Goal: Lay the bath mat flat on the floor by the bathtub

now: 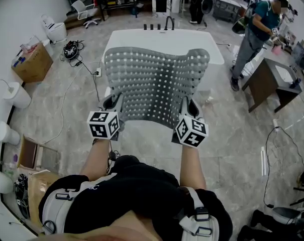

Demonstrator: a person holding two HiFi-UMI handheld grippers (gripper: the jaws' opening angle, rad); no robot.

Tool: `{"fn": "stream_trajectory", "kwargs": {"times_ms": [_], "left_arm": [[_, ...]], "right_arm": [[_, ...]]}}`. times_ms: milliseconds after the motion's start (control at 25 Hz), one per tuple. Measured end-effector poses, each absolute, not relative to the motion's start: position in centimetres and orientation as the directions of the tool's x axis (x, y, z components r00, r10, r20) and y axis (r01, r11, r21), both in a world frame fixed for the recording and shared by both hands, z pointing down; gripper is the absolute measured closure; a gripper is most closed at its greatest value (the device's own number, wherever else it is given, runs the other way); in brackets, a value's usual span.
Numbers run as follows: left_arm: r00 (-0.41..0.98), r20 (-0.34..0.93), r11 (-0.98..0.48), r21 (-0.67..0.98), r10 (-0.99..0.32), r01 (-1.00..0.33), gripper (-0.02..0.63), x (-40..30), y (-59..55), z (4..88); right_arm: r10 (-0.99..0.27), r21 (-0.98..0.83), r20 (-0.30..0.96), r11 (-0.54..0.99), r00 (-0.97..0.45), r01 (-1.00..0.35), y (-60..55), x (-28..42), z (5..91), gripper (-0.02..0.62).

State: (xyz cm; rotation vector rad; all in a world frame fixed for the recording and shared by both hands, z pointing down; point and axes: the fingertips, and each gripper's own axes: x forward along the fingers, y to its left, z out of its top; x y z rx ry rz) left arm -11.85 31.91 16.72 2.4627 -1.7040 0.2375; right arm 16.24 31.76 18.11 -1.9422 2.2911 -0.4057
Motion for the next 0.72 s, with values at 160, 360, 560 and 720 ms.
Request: {"fn": "stream_trajectory", "kwargs": {"times_ms": [160,360,560,720], "left_arm": [[0.348,0.208,-0.350,0.032,-0.914,-0.936,0.565,-10.2,32.3,17.2],[0.341,0.213,-0.343,0.028,-0.916,-0.939,0.565,-9.9,31.6,18.0],[0.341,0.203,-0.343,0.029,-0.918,-0.939,0.565,-9.3,30.6,18.4],[0.354,0.198,-0.354,0.038,-0.914,-0.935,0.565,-8.7,29.7,18.5]], "right_arm": [[-0.979,-0.268,0.088,0.153,-0.182,-0.951,31.9,17.7,18.3,0.544],[-0.980,-0.270,0.083,0.153,-0.181,-0.951,31.6,18.1,18.7,0.543],[-0.982,-0.268,0.073,0.149,-0.174,-0.952,31.0,18.8,19.2,0.543],[-0.982,-0.267,0.076,0.145,-0.170,-0.953,30.2,19.3,19.4,0.543]]}}
